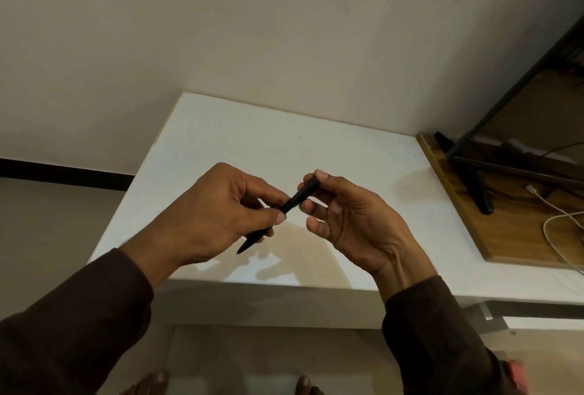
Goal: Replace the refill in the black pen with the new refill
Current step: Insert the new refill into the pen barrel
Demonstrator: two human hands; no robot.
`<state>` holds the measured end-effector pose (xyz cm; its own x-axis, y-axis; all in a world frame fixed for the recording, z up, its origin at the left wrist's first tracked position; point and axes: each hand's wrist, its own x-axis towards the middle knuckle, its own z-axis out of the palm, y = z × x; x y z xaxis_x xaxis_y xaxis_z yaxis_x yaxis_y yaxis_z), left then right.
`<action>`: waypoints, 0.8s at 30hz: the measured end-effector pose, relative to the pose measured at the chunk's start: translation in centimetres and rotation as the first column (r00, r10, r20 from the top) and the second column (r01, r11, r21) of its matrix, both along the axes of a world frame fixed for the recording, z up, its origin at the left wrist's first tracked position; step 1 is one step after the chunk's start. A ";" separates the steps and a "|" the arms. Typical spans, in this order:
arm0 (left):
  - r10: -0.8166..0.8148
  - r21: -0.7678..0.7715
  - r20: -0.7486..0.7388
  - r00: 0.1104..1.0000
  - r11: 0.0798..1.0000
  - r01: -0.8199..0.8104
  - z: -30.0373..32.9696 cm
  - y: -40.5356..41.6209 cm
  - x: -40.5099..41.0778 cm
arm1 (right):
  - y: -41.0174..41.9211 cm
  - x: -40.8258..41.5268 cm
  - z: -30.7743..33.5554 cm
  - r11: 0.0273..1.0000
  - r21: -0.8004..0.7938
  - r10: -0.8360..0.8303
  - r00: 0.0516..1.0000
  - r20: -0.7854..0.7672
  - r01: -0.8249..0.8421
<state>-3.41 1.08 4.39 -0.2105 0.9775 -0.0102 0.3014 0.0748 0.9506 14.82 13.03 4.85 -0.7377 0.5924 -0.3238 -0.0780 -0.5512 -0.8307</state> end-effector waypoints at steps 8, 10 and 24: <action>-0.015 -0.003 0.016 1.000 1.000 0.015 0.0 0.2 0.3 | 0.7 1.0 0.0 0.999 0.035 0.001 1.000 0.031 -0.002; -0.017 -0.001 0.024 1.000 1.000 0.017 0.0 0.3 0.4 | 1.0 1.4 0.0 0.998 0.066 0.014 0.998 0.059 -0.017; 0.036 -0.064 0.034 0.999 0.997 -0.034 -0.7 0.5 0.1 | 5.3 5.6 -4.2 0.672 0.725 -0.566 0.525 0.635 -0.152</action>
